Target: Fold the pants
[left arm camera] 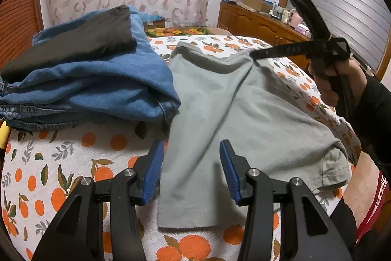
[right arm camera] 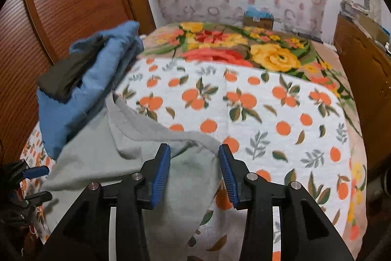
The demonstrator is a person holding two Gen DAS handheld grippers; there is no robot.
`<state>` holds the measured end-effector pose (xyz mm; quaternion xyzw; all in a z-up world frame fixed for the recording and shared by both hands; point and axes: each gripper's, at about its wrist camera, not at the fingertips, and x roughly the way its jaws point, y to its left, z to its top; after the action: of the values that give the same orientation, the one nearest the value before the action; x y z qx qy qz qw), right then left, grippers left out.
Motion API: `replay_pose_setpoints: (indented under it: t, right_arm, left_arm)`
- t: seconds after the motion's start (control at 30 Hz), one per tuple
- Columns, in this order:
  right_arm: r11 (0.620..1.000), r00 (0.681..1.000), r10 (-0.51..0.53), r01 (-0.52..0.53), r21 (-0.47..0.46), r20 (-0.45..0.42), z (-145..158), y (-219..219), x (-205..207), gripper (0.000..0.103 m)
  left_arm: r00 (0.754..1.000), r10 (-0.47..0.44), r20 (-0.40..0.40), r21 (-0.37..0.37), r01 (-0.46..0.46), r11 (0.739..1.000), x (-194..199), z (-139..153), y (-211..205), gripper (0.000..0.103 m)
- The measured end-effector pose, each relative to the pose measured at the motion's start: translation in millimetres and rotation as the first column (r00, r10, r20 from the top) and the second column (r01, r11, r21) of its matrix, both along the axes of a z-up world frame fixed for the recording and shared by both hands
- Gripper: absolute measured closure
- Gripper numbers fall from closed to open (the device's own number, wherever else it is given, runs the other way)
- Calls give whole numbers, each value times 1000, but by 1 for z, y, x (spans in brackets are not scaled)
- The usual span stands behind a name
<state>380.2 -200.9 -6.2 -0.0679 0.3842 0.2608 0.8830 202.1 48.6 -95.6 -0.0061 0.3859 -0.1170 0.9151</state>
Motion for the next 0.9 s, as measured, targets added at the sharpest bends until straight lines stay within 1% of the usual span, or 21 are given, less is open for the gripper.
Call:
replay_pose_setpoints:
  t: [0.03, 0.07, 0.1, 0.13, 0.2, 0.27, 0.33, 0.4, 0.47, 0.5, 0.53, 0.57, 0.67, 0.73, 0.77, 0.83, 0.9]
  right_arm:
    - [1000, 1000, -5, 5, -18, -12, -4, 1, 2, 60]
    - [1000, 1000, -6, 5, -25, -24, -6, -1, 3, 64]
    - [1000, 999, -5, 5, -23, -34, -8, -3, 3, 82]
    - [1000, 999, 2, -2, -15, -42, -8, -7, 4, 97]
    - [1000, 1000, -22, 22, -17, -12, -4, -17, 2, 101]
    - [998, 998, -55, 56, -14, 13, 1, -25, -1, 101]
    - [996, 996, -92, 92, -6, 18, 3, -37, 0, 101]
    - [998, 998, -59, 60, -22, 23, 3, -40, -2, 101]
    - [999, 999, -40, 40, -29, 3, 2, -40, -3, 100]
    - [999, 999, -35, 35, -37, 3, 3, -37, -4, 90]
    - [997, 999, -44, 45, -57, 21, 6, -35, -5, 78]
    - [996, 998, -49, 52, -69, 42, 9, -33, -6, 75]
    - [998, 996, -37, 41, -42, 83, 21, -20, -8, 72]
    - [999, 994, -16, 20, -31, 111, 28, -11, -10, 63]
    - [1000, 993, 1, 1, -24, 120, 31, -5, -10, 62]
    - [999, 992, 40, -39, -8, 119, 33, 9, -9, 60]
    - [995, 991, 95, -96, 0, 90, 30, 28, -4, 60]
  left_arm:
    - [1000, -1, -4, 3, 1, 1000, 0, -1, 0, 55]
    - [1000, -2, -8, 6, 2, 1000, 0, -2, 1, 55]
    - [1000, -2, -14, 10, 3, 1000, 0, -3, 0, 55]
    - [1000, -3, -18, 12, 3, 1000, 1, -4, 0, 55]
    - [1000, -5, -27, 12, 5, 1000, 1, -6, 0, 55]
    - [999, -8, -31, 15, 9, 1000, 1, -7, -1, 55]
    - [999, -8, -35, 22, 8, 1000, 1, -8, -2, 55]
    - [999, -9, -34, 22, 10, 1000, 2, -8, -1, 55]
    - [999, -9, -35, 19, 10, 1000, 2, -7, 0, 55]
    - [999, -9, -36, 17, 9, 1000, 3, -7, 0, 55]
    - [999, -9, -34, 14, 9, 1000, 3, -6, 0, 55]
    - [999, -8, -33, 11, 8, 1000, 2, -5, 0, 55]
    - [1000, -5, -25, -22, 4, 1000, 1, -1, 4, 55]
    - [1000, -2, -18, -48, 1, 999, -3, 3, 9, 55]
    - [1000, -3, -14, -59, 2, 998, -5, 4, 11, 55]
    - [1000, -3, -9, -59, 3, 998, -7, 6, 13, 55]
    - [1000, 2, -10, -50, -3, 999, -7, 5, 14, 55]
